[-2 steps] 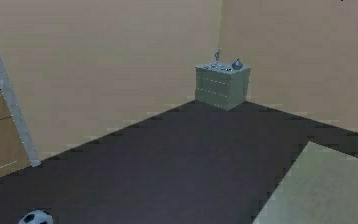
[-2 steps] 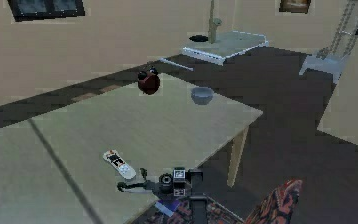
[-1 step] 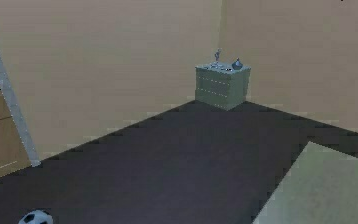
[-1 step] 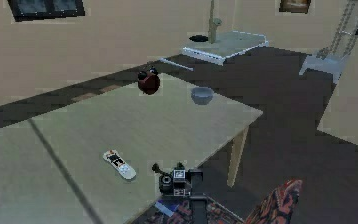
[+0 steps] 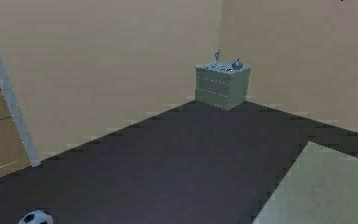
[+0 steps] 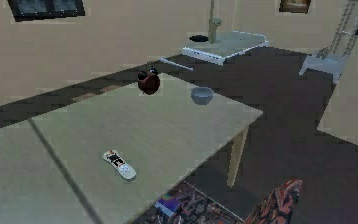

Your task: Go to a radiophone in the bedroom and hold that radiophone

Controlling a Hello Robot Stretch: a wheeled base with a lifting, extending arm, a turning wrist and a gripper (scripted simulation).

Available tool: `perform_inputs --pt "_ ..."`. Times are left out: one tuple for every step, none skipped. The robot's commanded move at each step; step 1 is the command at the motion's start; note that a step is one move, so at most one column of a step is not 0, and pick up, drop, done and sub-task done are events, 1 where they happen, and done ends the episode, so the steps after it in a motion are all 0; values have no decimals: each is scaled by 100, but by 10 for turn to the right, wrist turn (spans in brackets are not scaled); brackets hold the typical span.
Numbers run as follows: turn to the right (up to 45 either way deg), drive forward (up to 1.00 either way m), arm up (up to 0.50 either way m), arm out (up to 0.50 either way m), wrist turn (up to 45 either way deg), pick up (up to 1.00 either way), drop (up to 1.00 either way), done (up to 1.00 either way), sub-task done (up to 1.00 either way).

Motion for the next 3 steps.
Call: perform_inputs --pt "0 0 0 0 0 100 0 0 0" --pt "0 0 10 0 0 0 0 0 0" --pt "0 0 0 0 0 0 0 100 0"
